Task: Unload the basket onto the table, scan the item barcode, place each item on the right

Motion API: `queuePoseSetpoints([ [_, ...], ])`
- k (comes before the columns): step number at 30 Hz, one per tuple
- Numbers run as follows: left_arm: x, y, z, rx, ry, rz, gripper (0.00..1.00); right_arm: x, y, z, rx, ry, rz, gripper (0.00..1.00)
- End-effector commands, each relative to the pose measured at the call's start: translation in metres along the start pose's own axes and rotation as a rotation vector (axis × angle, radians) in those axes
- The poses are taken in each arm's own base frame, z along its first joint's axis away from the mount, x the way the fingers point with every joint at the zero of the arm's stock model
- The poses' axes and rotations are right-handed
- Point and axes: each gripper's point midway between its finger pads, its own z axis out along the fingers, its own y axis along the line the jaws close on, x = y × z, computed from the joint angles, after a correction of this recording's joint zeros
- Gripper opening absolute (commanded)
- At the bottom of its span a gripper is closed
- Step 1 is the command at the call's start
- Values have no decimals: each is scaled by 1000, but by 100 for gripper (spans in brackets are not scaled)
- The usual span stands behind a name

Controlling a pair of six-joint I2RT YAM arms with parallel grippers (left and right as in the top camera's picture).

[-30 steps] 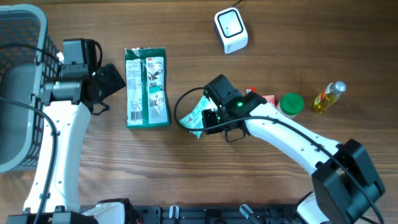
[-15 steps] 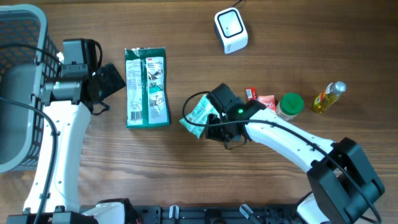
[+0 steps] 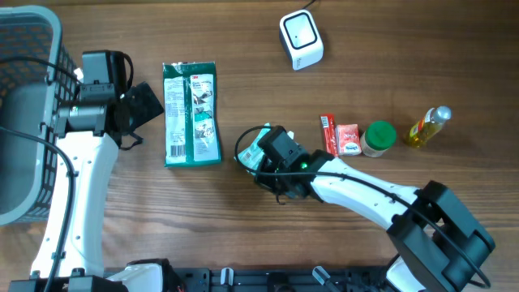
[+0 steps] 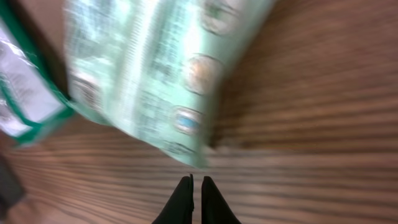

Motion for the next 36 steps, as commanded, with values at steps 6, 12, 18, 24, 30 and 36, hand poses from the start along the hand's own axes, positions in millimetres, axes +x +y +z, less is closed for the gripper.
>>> queuePoseSetpoints([
  [6,0,-2,0,4,1,12,100,-16,23,4,-80,-117,16,4],
  [12,0,-2,0,4,1,12,100,-8,-2,5,23,-88,39,4],
  [18,0,-2,0,4,1,12,100,-26,-40,-2,180,-231,165,4],
  [24,0,-2,0,4,1,12,100,-31,-27,7,125,-246,159,4],
  [30,0,-2,0,4,1,12,100,-18,-21,35,85,-159,175,5],
  [36,0,-2,0,4,1,12,100,-15,10,48,-51,-106,106,4],
])
